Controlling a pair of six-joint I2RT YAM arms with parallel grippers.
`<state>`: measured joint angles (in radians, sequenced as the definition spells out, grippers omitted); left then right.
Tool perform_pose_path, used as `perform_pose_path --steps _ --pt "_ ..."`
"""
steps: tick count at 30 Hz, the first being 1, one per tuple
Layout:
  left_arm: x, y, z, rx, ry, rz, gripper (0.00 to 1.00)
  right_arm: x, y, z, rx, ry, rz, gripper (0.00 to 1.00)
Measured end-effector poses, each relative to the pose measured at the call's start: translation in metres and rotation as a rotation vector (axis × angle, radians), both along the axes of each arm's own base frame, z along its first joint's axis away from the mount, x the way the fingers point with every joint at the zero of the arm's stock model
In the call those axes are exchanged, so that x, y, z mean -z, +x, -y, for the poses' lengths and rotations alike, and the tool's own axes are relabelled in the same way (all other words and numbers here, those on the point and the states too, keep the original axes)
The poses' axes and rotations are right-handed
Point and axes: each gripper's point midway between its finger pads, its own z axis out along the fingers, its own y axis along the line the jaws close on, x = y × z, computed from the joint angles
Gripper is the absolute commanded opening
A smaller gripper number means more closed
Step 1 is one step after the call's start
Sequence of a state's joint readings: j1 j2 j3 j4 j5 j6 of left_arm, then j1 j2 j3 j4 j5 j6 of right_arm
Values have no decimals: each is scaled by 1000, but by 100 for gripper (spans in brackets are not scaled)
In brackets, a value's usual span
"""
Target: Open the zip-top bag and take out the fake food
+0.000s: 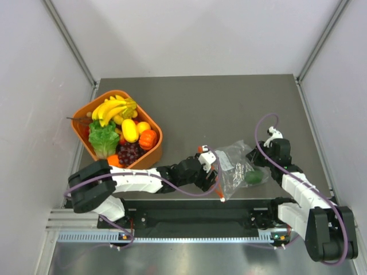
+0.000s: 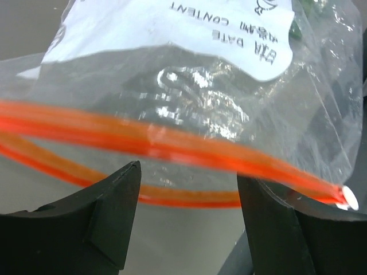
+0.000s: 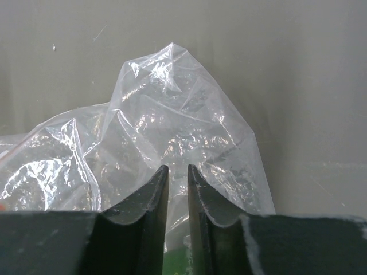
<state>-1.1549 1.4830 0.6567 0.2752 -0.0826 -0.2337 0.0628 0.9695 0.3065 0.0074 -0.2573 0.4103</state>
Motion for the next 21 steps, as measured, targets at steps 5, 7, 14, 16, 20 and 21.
perform_pose_path --steps 5,7,14,16,20,21 --pt "5 6 12 5 -12 13 65 -14 -6 1 -3 -2 45 60" --pt "7 7 16 8 -14 17 64 -29 -9 2 2 0 102 66" --pt "15 11 22 4 -17 33 64 -63 -28 14 89 3 203 71" --pt "13 16 22 -19 -19 50 63 -64 -33 15 107 4 182 71" --pt "7 29 19 -74 -30 88 63 -56 -41 9 107 -20 115 70" --pt "5 32 18 -85 -33 95 63 -52 -44 5 94 -32 92 70"
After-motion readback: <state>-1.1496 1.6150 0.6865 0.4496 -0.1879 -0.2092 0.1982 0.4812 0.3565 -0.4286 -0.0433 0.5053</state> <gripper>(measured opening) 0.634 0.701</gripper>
